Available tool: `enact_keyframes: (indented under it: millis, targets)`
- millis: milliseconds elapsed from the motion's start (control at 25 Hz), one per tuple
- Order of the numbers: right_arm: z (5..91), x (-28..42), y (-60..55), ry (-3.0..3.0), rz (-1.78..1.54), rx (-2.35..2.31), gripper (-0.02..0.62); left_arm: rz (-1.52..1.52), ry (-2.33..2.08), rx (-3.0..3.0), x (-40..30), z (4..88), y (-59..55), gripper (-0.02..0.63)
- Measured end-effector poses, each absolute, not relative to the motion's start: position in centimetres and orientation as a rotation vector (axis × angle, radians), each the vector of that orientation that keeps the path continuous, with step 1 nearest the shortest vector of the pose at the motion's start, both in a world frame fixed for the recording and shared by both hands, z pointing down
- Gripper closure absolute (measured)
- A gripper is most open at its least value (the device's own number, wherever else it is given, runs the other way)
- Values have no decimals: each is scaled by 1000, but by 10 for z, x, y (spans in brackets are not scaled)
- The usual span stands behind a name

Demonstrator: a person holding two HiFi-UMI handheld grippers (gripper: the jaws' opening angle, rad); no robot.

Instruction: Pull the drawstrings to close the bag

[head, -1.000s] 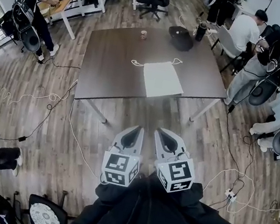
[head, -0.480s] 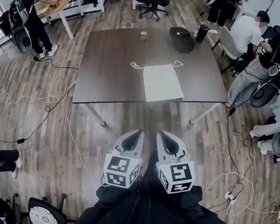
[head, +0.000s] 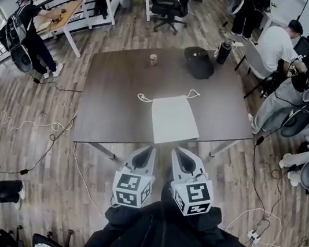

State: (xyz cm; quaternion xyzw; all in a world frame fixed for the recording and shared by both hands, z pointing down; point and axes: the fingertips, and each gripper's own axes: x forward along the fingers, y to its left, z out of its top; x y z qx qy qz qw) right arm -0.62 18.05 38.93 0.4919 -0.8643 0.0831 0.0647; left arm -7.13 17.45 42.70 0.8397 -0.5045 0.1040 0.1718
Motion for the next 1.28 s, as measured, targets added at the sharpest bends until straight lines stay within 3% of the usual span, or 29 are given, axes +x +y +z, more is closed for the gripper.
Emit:
enact_keyframes:
  millis: [600, 1280]
  targets:
    - [406, 76, -22, -2586, 381, 1446, 572, 368, -1398, 2336, 10, 441, -20, 574]
    - [474, 86, -114, -2426, 506, 1399, 572, 512, -1400, 2160, -47, 517, -102, 573]
